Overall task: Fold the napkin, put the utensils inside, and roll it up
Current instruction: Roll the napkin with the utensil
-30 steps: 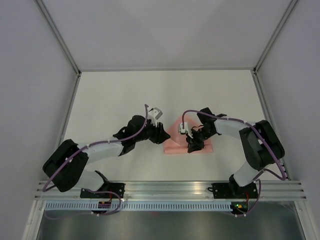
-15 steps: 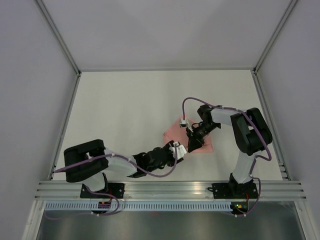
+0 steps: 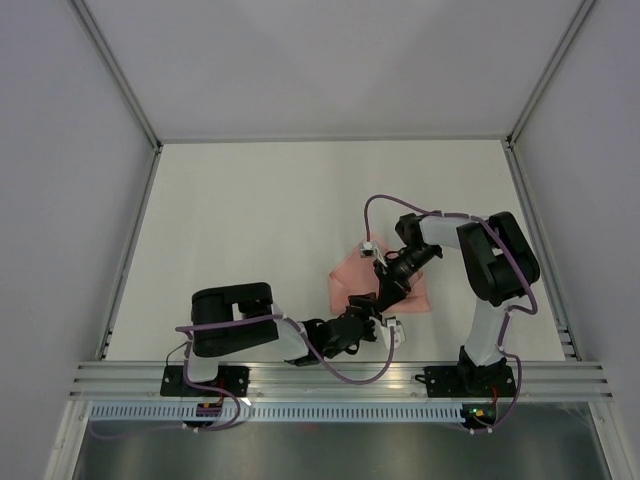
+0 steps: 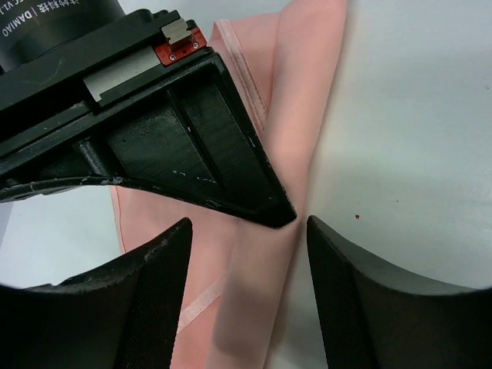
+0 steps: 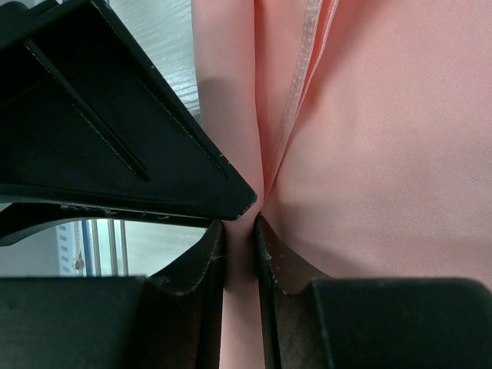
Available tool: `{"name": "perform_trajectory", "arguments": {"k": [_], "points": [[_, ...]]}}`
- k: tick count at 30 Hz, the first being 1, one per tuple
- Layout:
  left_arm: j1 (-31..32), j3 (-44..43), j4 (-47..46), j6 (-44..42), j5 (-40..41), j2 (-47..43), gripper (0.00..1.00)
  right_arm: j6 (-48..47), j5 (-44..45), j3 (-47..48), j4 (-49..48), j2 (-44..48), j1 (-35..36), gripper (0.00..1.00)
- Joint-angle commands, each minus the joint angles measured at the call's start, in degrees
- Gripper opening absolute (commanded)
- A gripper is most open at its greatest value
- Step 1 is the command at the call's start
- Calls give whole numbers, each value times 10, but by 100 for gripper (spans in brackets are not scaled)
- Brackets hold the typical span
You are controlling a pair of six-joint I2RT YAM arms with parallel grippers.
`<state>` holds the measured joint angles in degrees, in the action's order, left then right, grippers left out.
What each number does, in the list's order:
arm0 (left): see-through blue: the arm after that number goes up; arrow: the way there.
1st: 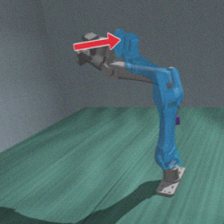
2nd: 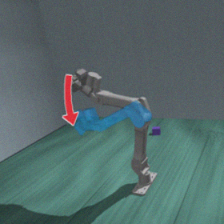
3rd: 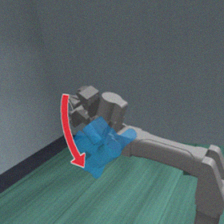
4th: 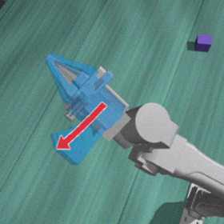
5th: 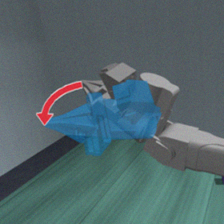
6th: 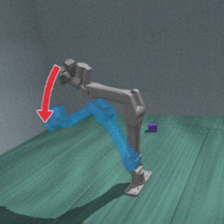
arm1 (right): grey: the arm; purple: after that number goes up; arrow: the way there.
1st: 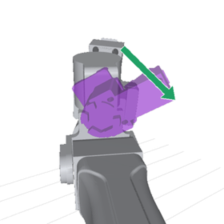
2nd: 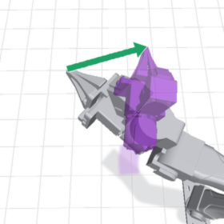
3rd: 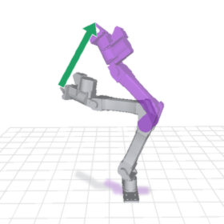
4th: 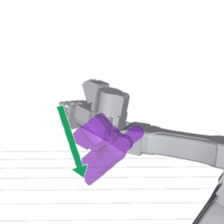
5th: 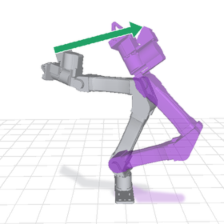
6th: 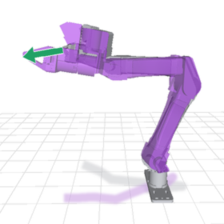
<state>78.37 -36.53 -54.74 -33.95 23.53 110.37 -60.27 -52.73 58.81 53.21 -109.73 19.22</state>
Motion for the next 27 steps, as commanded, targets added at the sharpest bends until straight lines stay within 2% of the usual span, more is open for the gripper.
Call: {"name": "perform_trajectory", "arguments": {"k": [1,11,19,27], "points": [[-4,-8,23,-38,-5,13,66,-42,90,-7,-34,-34,-1,2],[-21,-13,184,27,-97,-10,55,-46,91,12,-18,-51,-6,2],[-49,-35,266,72,-148,-7,52,-52,90,36,1,-66,-12,1],[-66,-59,317,103,-192,17,40,-58,86,54,18,-77,-19,1]]}}
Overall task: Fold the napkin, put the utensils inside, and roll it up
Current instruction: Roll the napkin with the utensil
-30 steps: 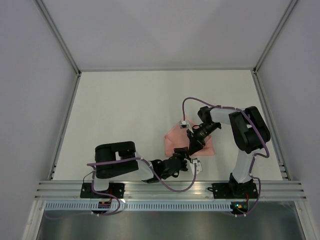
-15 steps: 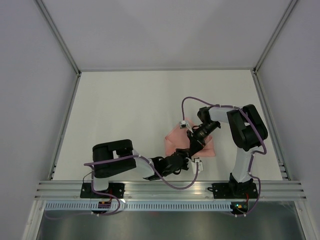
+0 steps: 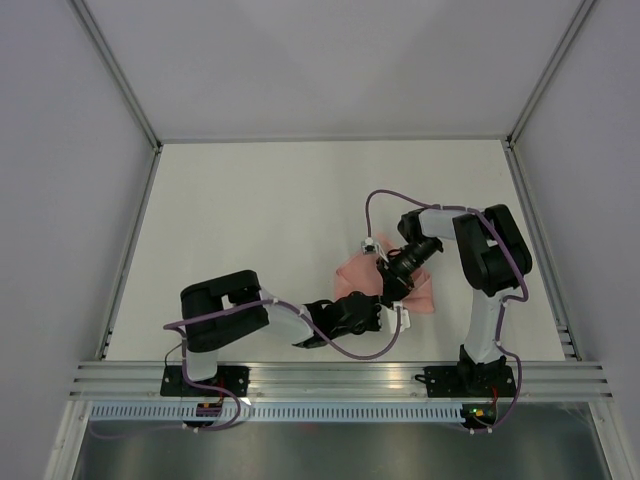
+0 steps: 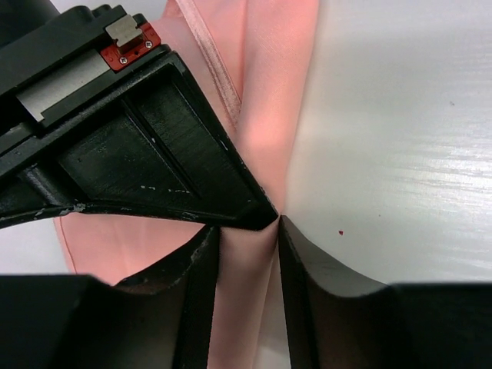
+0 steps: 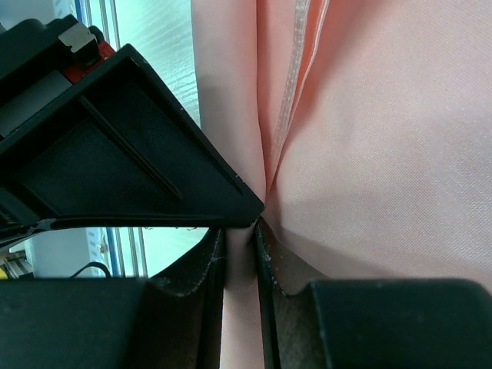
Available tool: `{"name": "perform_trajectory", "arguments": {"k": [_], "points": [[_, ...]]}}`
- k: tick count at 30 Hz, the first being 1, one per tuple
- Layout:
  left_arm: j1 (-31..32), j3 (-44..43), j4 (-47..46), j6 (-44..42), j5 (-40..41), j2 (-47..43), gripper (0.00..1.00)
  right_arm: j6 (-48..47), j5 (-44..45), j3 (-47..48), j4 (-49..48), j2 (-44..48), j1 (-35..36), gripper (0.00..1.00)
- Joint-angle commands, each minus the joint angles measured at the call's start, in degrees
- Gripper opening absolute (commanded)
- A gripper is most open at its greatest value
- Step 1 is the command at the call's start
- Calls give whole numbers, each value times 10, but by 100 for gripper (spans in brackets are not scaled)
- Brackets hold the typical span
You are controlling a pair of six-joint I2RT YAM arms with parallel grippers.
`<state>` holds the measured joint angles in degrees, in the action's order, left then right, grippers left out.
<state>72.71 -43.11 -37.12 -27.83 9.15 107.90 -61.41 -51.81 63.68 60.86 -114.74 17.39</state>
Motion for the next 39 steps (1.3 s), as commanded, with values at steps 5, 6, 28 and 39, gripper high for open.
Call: {"name": "perform_trajectory", "arguments": {"k": [5,6,28,39], "points": [[-26,-16,193,66,-89,50,19,-49,75,7,-56,-26,-2,2],[-29,-21,205,68,-112,50,15,-49,75,7,-56,-25,-2,3],[-121,-97,346,132,-310,64,2,-87,15,54,27,108,-86,50],[-189,-175,452,210,-456,114,2,-28,27,-125,-138,367,-132,56]]}}
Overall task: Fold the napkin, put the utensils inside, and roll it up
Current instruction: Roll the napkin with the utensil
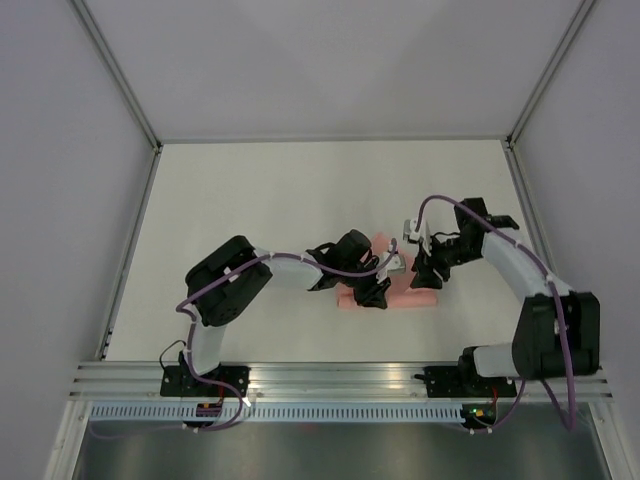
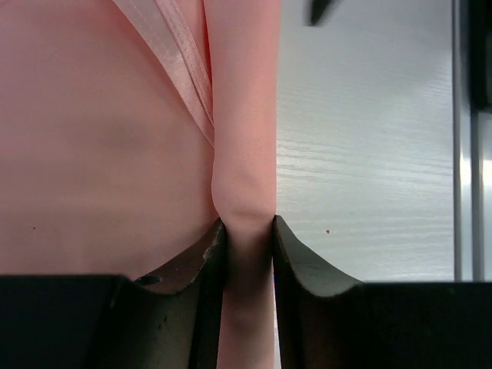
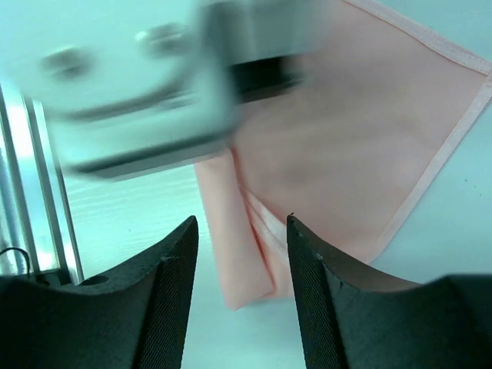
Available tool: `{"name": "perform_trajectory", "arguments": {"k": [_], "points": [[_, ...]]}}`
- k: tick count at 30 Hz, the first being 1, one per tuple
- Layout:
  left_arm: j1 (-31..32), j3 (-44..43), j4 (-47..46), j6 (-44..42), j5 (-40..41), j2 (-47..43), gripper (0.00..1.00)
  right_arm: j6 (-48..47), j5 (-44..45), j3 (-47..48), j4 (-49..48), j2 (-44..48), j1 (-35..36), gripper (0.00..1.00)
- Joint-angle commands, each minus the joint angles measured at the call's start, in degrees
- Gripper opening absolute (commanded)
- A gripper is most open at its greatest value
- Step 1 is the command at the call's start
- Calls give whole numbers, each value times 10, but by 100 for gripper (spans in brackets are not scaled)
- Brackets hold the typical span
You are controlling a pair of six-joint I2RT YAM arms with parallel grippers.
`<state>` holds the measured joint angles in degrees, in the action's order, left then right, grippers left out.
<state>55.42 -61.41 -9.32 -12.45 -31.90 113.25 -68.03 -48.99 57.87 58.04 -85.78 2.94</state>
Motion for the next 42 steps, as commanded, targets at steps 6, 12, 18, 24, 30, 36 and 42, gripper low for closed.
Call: {"name": "perform_trajectory", "arguments": {"k": [6,12,18,24,30,36,42], "points": [[-45,-31,222,83,-105,94,2,117,95,-192,-251,218,106,57],[-61,-53,243,101,-146,119,2,159,224,-315,-411,272,220,57],[-71,-71,261,108,-162,137,2,178,266,-362,-473,291,268,58],[-74,-86,269,117,-171,150,2,196,284,-370,-485,290,313,58],[-73,-100,279,117,-169,159,2,204,282,-367,-475,283,341,58],[-74,-106,280,118,-172,166,2,207,290,-367,-483,252,366,57],[-75,-108,282,118,-173,167,2,214,298,-369,-496,236,385,57]]}}
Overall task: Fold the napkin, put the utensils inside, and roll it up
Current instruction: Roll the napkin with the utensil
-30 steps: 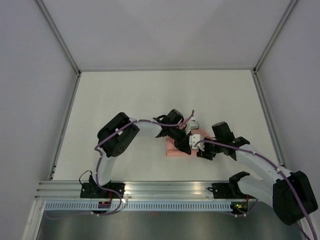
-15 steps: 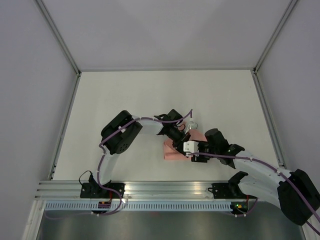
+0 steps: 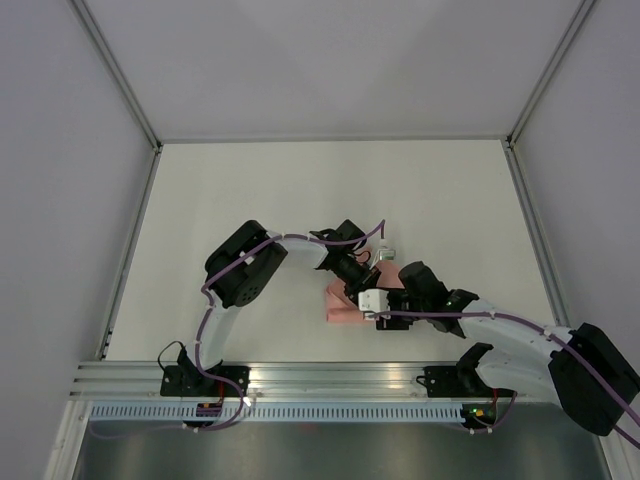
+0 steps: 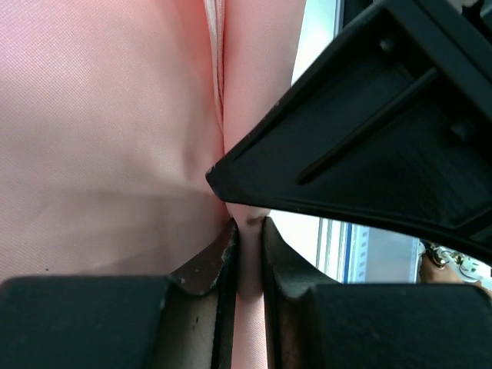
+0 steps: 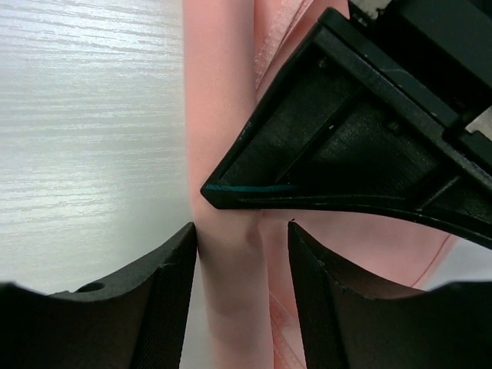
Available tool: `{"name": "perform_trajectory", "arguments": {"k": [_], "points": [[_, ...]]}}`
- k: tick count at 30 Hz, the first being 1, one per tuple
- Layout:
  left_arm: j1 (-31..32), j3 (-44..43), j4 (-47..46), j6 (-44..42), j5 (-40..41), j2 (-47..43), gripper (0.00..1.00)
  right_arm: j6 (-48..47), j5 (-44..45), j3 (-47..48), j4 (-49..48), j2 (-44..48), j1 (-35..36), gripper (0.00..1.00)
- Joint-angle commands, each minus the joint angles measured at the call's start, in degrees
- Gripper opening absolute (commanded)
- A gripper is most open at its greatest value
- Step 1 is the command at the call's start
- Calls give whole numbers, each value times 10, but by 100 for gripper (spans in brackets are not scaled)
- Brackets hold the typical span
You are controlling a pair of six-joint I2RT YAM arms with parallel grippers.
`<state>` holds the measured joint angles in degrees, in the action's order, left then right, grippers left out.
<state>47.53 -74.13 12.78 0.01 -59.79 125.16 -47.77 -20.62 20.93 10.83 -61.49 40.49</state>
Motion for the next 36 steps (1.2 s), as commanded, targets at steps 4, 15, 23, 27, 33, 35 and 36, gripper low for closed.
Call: {"name": "perform_trajectory", "arguments": {"k": [4,15,23,27,33,35,36], "points": [[5,18,60,-6,106,48,2,14,17,2,-31,-20,16,55],[0,8,62,19,104,43,13,11,24,-5,-30,-58,28,41],[-12,0,46,46,89,-17,35,1,27,-5,6,-79,28,25],[-23,-9,40,59,79,-40,38,9,12,-2,15,-80,28,16],[-49,10,-18,105,84,-97,38,2,-23,33,64,-100,21,10],[-59,37,-48,134,91,-120,38,-5,-47,46,81,-114,9,8],[-71,46,-76,142,94,-142,37,-16,-57,52,88,-120,3,8]]}}
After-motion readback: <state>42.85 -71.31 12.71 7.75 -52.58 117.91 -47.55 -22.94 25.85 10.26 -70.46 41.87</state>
